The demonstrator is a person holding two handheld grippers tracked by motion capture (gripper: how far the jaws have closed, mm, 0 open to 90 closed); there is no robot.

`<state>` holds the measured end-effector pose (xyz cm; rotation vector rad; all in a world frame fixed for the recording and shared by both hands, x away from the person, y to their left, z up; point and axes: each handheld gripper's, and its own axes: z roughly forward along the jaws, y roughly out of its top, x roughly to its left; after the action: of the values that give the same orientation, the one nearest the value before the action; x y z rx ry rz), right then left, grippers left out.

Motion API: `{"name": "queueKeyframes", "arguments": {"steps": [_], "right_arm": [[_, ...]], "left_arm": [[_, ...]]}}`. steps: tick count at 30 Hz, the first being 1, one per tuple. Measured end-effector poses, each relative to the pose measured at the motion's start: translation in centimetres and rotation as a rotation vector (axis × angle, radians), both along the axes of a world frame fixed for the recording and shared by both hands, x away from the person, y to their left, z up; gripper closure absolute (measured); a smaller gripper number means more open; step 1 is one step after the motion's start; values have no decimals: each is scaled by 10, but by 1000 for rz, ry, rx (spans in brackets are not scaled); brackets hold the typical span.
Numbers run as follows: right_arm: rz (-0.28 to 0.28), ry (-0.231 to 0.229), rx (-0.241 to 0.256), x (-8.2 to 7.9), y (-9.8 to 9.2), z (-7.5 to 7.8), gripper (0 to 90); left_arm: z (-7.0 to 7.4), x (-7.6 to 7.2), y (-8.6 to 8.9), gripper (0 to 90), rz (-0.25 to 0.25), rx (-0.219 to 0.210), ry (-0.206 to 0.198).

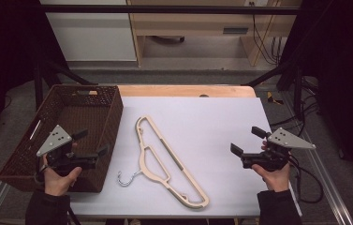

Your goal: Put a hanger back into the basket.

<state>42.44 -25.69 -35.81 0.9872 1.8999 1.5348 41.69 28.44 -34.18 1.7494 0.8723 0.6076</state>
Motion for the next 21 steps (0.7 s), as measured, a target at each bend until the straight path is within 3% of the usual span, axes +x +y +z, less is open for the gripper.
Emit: {"name": "queueKeyframes", "arguments": {"steps": [8, 11, 21], "right_arm": [[5, 0, 5, -1, 3, 0, 11], [19, 7, -23, -1, 11, 1, 10], [39, 10, -24, -3, 21, 2, 15]], "left_arm": [[-2, -2, -12, 92, -30, 34, 18], [-3, -2, -19, 120, -50, 52, 24], [-16, 1, -46, 176, -118, 116, 99]]}}
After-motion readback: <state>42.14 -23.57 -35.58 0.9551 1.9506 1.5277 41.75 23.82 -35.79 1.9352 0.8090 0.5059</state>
